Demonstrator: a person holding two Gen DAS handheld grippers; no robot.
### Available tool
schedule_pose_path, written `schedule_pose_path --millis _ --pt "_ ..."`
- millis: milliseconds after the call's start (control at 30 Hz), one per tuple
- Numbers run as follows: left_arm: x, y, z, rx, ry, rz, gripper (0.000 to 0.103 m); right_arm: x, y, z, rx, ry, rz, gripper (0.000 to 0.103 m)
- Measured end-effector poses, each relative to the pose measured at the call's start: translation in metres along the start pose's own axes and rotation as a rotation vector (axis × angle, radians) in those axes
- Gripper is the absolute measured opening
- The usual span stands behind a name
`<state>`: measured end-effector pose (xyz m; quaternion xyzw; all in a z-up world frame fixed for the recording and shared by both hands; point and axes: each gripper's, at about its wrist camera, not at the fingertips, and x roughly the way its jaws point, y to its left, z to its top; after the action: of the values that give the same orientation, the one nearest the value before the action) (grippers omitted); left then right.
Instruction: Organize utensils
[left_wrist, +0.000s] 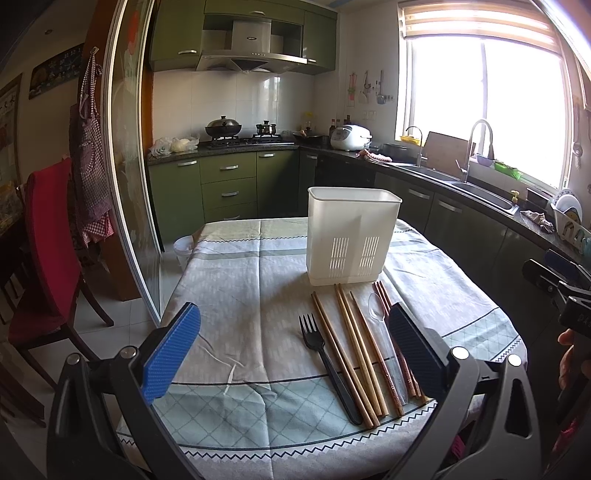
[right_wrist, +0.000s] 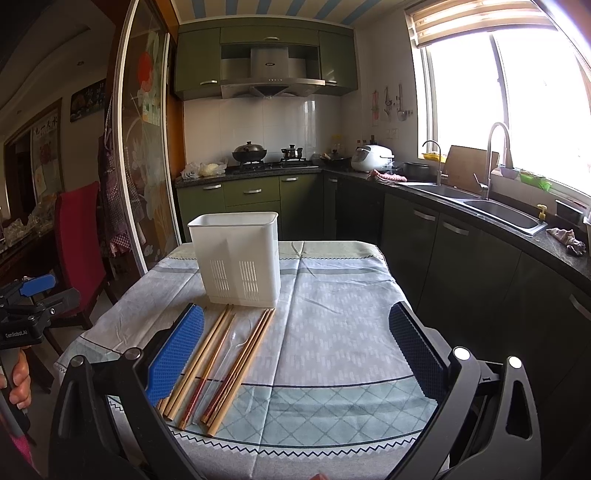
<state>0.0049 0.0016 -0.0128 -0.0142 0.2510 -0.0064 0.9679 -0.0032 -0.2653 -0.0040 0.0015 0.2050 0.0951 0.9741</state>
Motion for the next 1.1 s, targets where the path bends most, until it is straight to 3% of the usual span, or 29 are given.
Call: schedule_pose_path --millis 1100 --pt "0.0070 -0.0035 0.0026 0.010 0.026 -0.003 0.097 0.0050 -0.0001 -0.0026 0.001 0.019 -0.004 0.099"
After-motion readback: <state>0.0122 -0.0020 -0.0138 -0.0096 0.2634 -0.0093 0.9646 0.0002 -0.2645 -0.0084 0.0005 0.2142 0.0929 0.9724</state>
